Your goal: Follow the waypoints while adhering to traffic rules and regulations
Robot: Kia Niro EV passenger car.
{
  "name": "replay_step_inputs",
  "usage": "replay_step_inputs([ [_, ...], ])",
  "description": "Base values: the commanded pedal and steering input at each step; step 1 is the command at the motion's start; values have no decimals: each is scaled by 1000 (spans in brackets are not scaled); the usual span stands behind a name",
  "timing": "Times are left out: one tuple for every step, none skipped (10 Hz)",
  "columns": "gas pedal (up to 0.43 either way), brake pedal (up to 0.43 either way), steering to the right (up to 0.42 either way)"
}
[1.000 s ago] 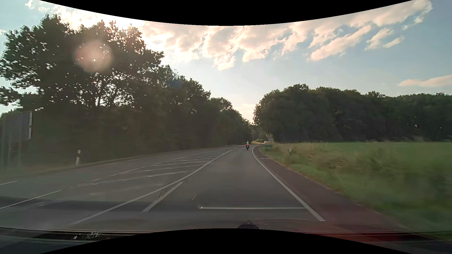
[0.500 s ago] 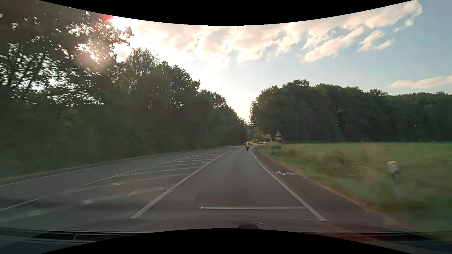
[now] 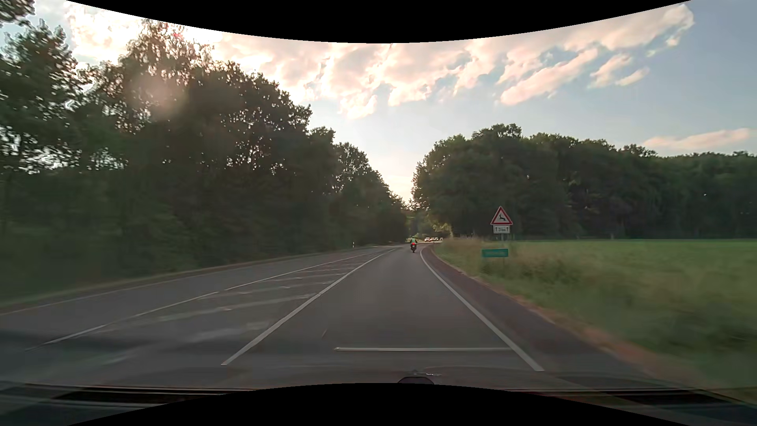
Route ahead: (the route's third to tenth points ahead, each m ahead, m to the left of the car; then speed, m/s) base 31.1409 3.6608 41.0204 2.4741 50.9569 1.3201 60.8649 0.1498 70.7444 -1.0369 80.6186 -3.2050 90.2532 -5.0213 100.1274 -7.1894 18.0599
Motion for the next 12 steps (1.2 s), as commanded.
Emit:
replay_step_inputs([
  [189, 0, 12],
  [189, 0, 12],
  [189, 0, 12],
  [189, 0, 12],
  [189, 0, 12],
  [189, 0, 11],
  [189, 0, 12],
  [189, 0, 11],
  [189, 0, 11],
  [189, 0, 11],
  [189, 0, 11],
  [189, 0, 11],
])
